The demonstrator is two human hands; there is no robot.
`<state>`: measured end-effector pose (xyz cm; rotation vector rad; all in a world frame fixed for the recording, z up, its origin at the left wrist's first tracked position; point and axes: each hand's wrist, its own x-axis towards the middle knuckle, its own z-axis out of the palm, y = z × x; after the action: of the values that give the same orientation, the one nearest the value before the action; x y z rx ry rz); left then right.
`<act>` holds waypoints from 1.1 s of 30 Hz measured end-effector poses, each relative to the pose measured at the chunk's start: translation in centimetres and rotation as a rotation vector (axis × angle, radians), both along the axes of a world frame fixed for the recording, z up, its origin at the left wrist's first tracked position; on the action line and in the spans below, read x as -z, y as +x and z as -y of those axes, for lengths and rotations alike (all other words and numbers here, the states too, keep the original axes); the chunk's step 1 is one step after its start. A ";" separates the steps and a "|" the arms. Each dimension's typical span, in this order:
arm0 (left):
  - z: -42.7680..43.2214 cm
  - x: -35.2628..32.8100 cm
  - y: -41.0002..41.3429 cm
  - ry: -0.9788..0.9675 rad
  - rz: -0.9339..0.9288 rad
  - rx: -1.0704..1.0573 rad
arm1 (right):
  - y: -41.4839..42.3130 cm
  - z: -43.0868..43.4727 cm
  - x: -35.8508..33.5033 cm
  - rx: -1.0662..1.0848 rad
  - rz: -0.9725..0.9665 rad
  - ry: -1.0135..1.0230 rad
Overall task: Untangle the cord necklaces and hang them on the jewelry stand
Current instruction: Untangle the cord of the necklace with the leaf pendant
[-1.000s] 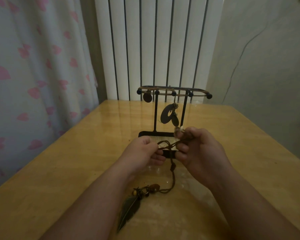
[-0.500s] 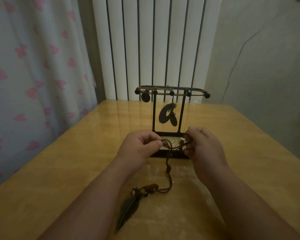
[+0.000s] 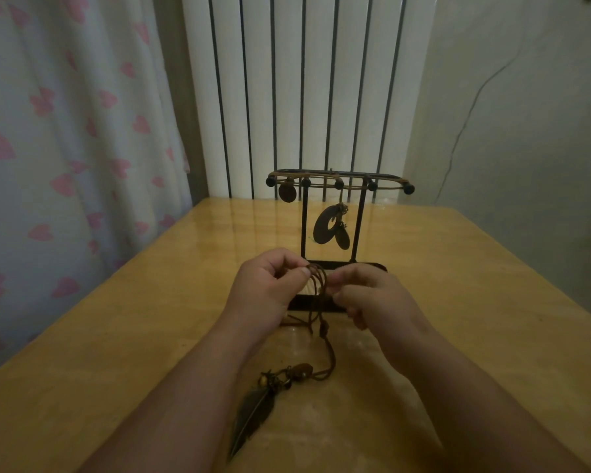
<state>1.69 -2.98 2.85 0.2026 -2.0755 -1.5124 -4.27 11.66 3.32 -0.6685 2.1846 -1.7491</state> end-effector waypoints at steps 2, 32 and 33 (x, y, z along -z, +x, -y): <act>0.1 0.0 0.0 0.004 -0.008 0.004 | 0.1 0.2 0.3 -0.071 -0.017 0.063; -0.1 -0.1 -0.3 0.147 0.073 -0.080 | 0.4 -0.1 -0.2 0.008 -0.143 0.030; -0.1 -0.2 -0.3 0.161 0.069 -0.080 | 0.4 -0.1 -0.1 0.005 -0.141 0.024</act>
<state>1.36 -2.88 3.01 0.3994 -1.9729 -1.6447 -3.90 11.76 3.45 -0.8044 2.2968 -1.7233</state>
